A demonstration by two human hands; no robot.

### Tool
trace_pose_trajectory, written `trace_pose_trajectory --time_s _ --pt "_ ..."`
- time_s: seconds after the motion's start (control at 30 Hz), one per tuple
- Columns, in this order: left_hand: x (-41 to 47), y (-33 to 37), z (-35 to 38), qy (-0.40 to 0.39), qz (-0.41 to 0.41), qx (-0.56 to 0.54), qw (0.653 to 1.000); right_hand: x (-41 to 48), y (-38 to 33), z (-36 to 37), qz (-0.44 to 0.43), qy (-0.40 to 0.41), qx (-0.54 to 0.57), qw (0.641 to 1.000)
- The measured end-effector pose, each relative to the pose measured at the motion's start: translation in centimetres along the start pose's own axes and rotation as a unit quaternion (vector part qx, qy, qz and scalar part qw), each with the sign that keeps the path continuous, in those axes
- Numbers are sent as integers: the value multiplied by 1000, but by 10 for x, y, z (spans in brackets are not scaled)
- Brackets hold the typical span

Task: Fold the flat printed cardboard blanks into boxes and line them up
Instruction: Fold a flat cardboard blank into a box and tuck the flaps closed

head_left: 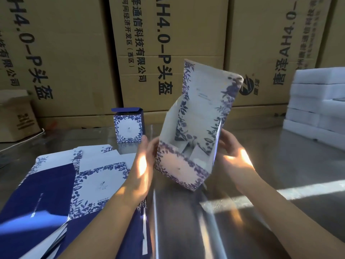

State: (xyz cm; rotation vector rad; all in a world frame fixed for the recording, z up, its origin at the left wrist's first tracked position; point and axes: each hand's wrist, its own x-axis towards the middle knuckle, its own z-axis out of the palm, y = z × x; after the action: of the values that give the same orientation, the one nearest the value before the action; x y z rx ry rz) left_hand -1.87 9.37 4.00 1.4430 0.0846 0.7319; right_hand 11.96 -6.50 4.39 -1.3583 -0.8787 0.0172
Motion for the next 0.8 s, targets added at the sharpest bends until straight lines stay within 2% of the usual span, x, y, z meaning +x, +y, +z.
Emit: trace_pose_trajectory --time_s 0.1,0.23,0.47,0.57,0.6,0.7,0.8 --pt "0 3 -3 -13 9 -21 1000 -1 -1 2 -39 45 -60 996" --pt "-4 6 -2 -46 28 -25 998 -4 -3 0 -89 52 -101 989" --pt "-8 -2 4 -105 70 117 985 -9 -14 2 -58 42 -92 993" --pt "-12 -3 6 -60 65 179 980 -5 -13 3 -6 39 -24 999" --pt "-13 -2 6 -63 69 161 982 -4 -10 4 8 47 -17 999" --pt "-12 8 13 -36 61 103 992 -4 -4 5 2 59 -106 993" --pt "-11 18 23 40 58 88 994 -1 -2 3 30 74 -43 996"
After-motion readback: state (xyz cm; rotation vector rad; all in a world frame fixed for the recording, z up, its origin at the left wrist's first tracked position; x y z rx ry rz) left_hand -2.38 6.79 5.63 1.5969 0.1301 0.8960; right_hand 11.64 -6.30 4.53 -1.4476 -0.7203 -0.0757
